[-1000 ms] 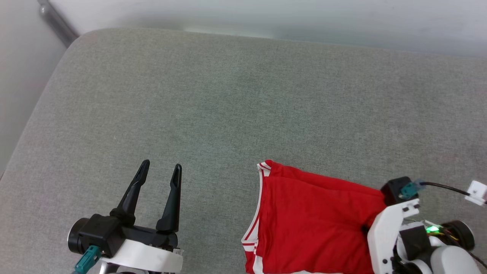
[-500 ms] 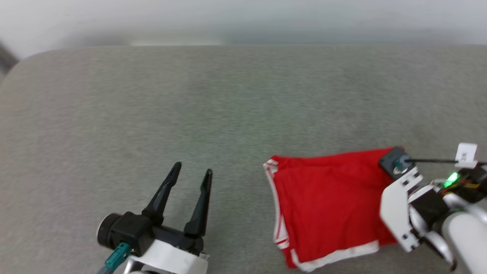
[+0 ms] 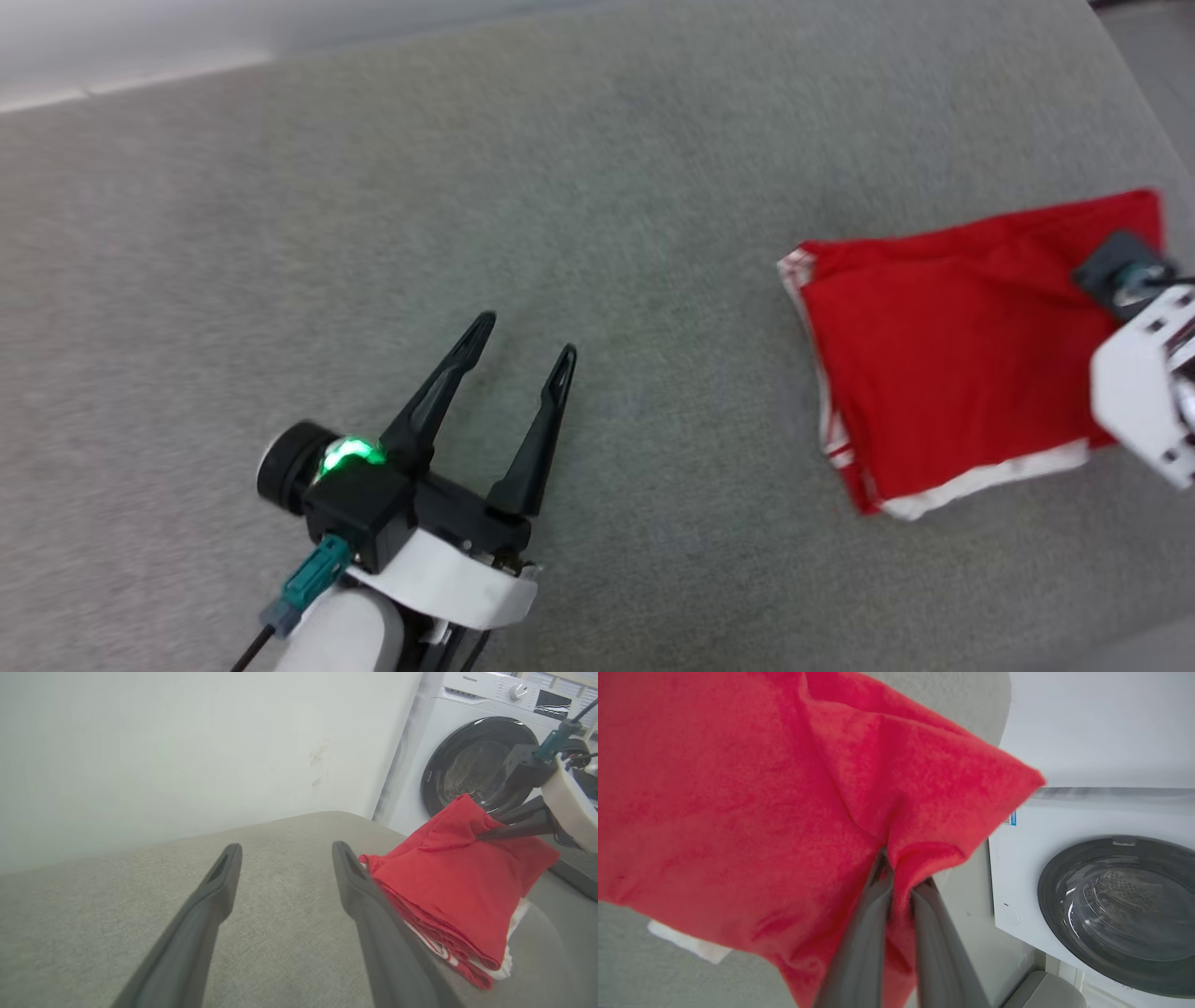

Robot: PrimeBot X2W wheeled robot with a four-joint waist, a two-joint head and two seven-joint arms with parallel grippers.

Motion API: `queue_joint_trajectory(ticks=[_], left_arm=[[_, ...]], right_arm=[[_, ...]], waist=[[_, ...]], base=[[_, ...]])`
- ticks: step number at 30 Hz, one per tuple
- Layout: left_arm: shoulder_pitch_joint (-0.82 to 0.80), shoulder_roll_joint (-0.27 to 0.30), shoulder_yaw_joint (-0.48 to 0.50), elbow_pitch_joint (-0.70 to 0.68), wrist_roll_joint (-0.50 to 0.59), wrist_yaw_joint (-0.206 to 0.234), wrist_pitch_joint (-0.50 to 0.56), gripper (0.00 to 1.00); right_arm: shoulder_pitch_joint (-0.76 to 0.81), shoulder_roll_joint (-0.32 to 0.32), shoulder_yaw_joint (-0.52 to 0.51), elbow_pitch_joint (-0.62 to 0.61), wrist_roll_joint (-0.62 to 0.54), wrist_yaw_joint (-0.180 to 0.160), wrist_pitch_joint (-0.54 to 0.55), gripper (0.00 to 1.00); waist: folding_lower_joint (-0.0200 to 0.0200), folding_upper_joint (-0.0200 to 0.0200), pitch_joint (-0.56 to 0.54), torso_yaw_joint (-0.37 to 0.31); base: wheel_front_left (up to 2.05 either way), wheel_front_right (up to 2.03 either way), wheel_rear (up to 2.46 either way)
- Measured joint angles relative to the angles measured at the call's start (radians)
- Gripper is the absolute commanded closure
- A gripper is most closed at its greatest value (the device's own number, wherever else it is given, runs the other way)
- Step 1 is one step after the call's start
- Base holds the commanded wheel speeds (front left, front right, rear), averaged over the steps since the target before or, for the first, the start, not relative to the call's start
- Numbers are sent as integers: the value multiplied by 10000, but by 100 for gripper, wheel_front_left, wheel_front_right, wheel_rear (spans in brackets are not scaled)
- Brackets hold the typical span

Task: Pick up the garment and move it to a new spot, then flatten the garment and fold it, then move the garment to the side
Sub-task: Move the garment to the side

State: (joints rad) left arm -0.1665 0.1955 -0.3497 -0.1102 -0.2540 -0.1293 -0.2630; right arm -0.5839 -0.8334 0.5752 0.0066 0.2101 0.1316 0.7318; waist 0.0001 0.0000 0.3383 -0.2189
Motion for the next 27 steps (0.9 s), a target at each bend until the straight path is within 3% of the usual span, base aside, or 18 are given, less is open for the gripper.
queue_joint_trajectory(ticks=[5, 11, 18, 24, 25, 26, 27], left_arm=[[-840, 399, -600, -109, 38, 2, -2, 0], [-1762, 677, -1195, -268, 21, 0, 0, 0], [-2250, 874, -1254, -610, 21, 0, 0, 0], [-2344, 982, -1227, -675, 35, 0, -2, 0], [-2353, 982, -1210, -663, 35, 0, -2, 0], [-2364, 972, -1185, -640, 35, 0, -2, 0], [-2366, 953, -1164, -614, 35, 0, -2, 0]], right_arm=[[-423, -598, -546, 1327, -56, 0, -1467, 100], [-436, -1404, -1636, 3382, -196, 0, -3384, 100], [-406, -1417, -3049, 4855, -552, 0, -4667, 100], [-423, -968, -3860, 5427, -815, 0, -5095, 100], [-425, -953, -3916, 5490, -869, 0, -5177, 64], [-431, -859, -4013, 5494, -945, 0, -5256, 0], [-448, -769, -4069, 5501, -993, 0, -5290, 0]], waist=[[1, 0, 1014, -489], [1, 0, 2125, -542], [1, 0, 3060, -212], [1, 0, 3451, 64], [1, 0, 3463, 99], [1, 0, 3446, 118], [0, 0, 3404, 123]], base=[[0, 0, 0], [0, 0, 0], [0, 0, 0], [0, 0, 0], [0, 0, 0], [0, 0, 0], [0, 0, 0]])
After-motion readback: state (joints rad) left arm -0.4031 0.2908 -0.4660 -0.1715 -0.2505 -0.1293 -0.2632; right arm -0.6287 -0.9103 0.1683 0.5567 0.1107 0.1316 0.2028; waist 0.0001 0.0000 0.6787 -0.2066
